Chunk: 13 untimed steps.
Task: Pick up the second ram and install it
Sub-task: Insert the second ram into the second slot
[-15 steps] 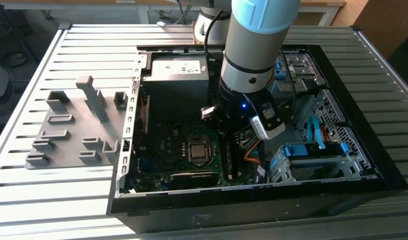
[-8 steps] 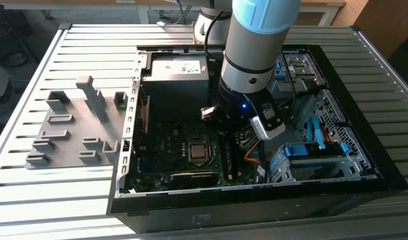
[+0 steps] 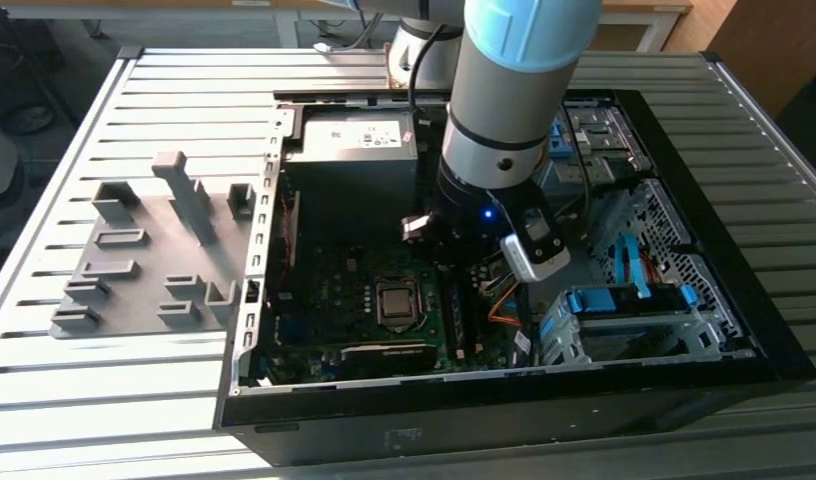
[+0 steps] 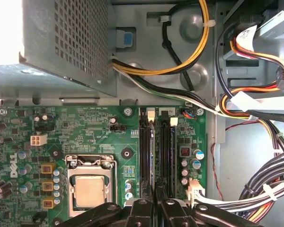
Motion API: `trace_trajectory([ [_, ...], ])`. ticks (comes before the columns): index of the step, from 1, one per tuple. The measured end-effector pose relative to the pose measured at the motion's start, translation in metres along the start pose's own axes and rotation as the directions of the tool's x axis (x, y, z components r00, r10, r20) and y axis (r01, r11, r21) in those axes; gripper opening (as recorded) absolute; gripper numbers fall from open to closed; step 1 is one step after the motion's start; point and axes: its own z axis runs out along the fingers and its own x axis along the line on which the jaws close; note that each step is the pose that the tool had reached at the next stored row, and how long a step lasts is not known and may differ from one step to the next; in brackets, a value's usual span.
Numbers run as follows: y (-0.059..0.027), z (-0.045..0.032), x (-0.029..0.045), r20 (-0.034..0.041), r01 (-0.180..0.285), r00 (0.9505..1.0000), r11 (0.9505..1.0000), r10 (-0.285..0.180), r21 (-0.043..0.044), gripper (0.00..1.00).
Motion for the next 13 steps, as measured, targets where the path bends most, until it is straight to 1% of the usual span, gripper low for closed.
trace_trajectory([
  [7,0.0000,0.0026,-0.0001,-0.0001,0.000,1.0000,1.0000,0.000,0.0005,0.14],
  [11,0.0000,0.0027,-0.0001,-0.0011,0.000,1.0000,1.0000,0.000,0.0054,0.14],
  [13,0.0000,0.0026,-0.0001,-0.0010,0.000,1.0000,1.0000,0.000,0.0059,0.14],
])
